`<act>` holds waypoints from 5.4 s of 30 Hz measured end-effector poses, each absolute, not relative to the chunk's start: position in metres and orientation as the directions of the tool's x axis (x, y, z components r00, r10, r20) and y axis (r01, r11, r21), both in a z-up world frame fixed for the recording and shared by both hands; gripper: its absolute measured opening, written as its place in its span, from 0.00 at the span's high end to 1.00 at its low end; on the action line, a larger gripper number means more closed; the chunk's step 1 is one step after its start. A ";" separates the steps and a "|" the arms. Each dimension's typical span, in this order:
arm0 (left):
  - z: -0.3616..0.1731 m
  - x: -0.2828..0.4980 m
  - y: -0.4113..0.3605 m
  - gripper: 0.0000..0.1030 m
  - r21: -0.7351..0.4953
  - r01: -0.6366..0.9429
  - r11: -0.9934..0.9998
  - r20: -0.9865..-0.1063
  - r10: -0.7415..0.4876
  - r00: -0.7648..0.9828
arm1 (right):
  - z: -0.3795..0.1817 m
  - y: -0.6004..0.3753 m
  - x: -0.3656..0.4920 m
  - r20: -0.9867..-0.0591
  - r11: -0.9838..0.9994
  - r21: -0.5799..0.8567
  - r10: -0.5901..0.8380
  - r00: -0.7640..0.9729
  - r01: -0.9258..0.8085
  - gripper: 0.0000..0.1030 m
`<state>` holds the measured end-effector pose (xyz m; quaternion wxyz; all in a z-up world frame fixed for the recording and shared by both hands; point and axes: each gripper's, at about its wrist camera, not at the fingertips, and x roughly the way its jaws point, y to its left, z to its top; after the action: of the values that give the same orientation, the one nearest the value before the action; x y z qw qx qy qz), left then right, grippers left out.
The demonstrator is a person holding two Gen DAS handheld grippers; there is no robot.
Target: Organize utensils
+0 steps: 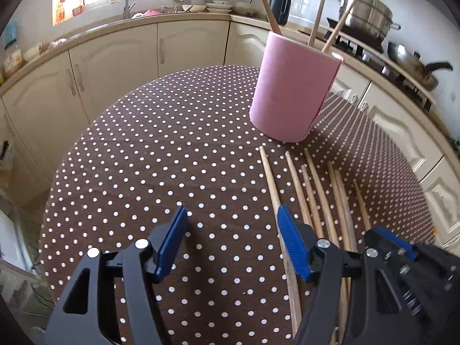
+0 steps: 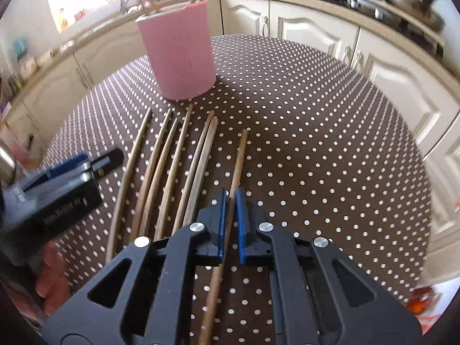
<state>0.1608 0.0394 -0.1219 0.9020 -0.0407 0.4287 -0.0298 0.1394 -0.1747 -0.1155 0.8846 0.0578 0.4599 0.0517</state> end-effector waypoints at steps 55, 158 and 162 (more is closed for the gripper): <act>-0.073 0.149 0.032 0.94 -0.214 0.056 0.975 -0.598 -0.176 0.782 | -0.049 -0.209 0.127 -0.643 0.956 0.292 0.222 0.733 -0.033 0.95; -0.068 0.336 0.069 0.94 -0.093 -0.101 0.991 -0.777 -0.009 0.629 | -0.025 -0.260 0.308 -0.749 0.981 0.148 0.027 0.662 0.126 0.22; -0.063 0.333 0.076 0.94 -0.139 -0.098 0.985 -0.758 -0.042 0.651 | -0.054 -0.251 0.341 -0.817 0.984 0.108 0.006 0.576 0.143 0.25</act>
<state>0.3330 0.0757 -0.0632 0.9047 -0.0838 0.4174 0.0154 0.3412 -0.2514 -0.0545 0.8840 0.0813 0.4586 -0.0388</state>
